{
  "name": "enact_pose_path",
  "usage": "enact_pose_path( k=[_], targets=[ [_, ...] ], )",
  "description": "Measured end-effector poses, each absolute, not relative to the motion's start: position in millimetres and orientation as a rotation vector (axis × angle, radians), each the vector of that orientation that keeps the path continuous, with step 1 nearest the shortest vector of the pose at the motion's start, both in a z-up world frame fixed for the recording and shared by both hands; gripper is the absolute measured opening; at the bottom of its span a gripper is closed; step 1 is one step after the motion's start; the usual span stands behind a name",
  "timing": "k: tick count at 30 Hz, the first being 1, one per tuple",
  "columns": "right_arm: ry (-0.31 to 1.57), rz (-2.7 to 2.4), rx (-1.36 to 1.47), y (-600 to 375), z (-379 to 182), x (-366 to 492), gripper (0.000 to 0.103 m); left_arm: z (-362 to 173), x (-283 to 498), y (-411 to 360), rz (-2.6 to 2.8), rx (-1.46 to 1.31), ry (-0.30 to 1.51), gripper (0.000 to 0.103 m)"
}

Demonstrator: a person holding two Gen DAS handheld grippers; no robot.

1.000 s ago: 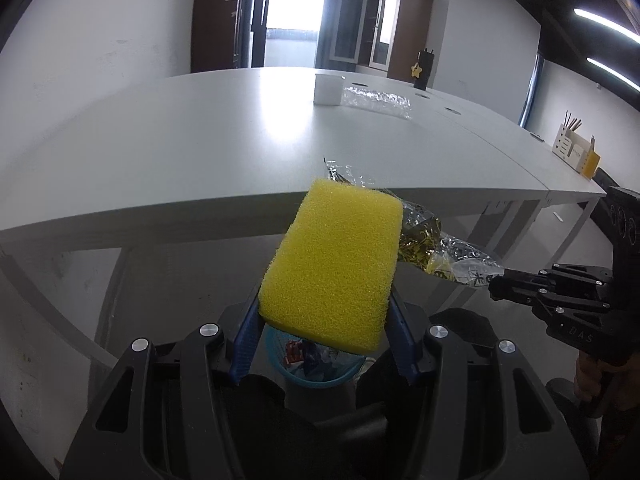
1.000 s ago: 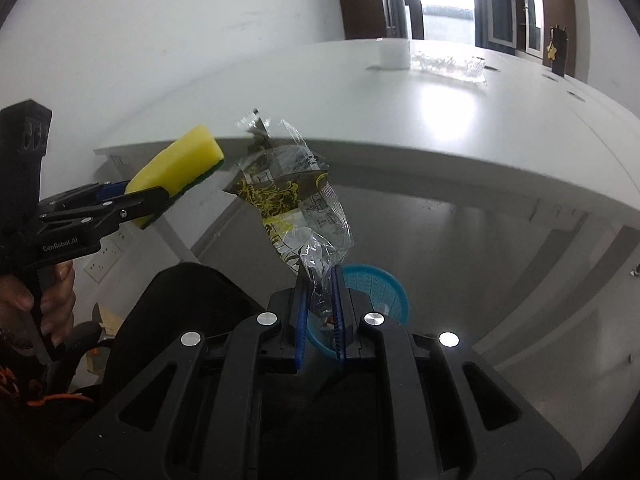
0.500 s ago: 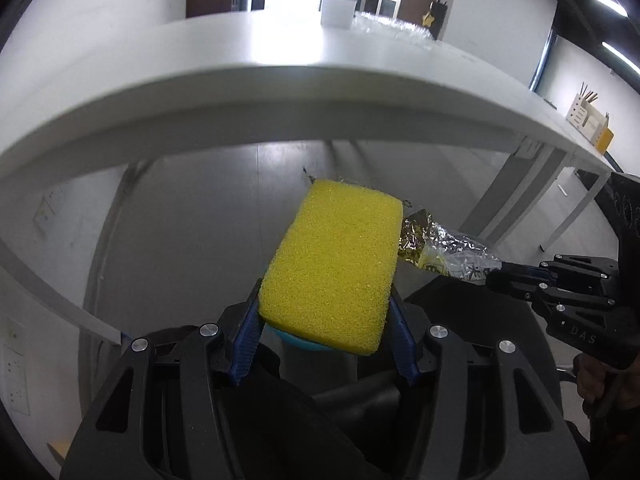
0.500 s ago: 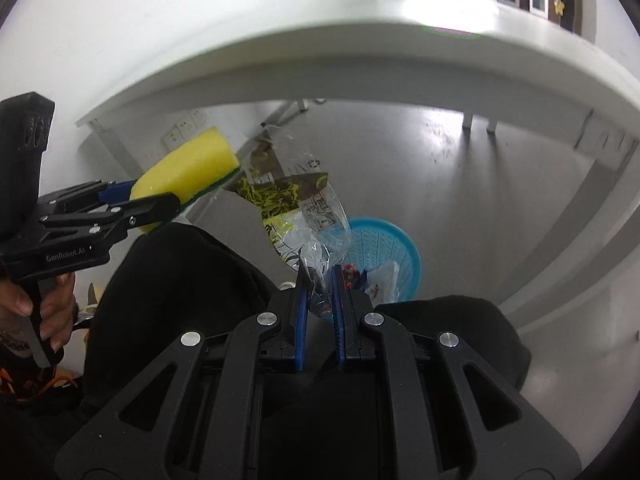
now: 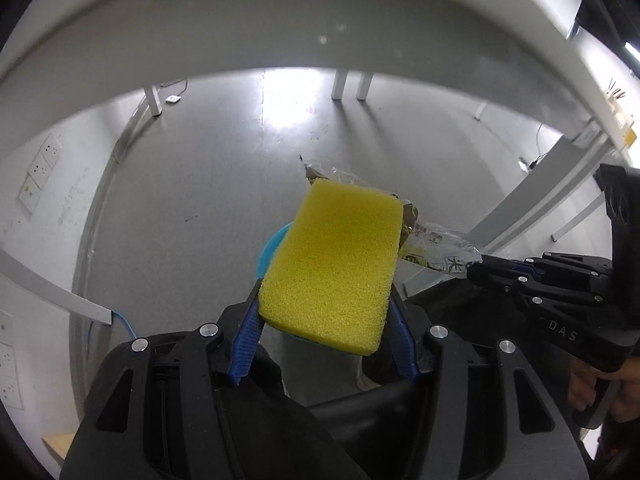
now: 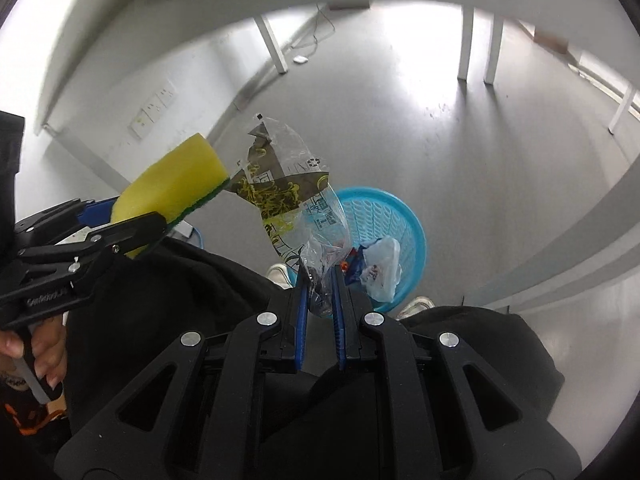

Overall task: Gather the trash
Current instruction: 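Carry the yellow sponge and foil wrapper down over the blue wastebasket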

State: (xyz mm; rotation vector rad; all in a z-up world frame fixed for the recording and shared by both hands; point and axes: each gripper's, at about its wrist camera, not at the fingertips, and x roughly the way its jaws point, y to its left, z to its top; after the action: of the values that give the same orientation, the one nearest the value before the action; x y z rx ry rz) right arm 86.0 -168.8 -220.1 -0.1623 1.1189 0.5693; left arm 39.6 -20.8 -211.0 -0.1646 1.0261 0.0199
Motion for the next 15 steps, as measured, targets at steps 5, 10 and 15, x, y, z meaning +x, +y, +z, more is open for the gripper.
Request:
enact_pose_path(
  k=[5, 10, 15],
  targets=[
    [1.183, 0.538, -0.202, -156, -249, 104, 0.010, -247, 63, -22, 0.035, -0.159, 1.087, 0.055],
    [1.277, 0.505, -0.211, -147, -278, 125, 0.010, -266, 84, -20, 0.026, -0.160, 1.154, 0.055],
    [1.349, 0.476, -0.205, -136, -304, 146, 0.010, -293, 100, -11, 0.050, -0.180, 1.195, 0.055]
  ],
)
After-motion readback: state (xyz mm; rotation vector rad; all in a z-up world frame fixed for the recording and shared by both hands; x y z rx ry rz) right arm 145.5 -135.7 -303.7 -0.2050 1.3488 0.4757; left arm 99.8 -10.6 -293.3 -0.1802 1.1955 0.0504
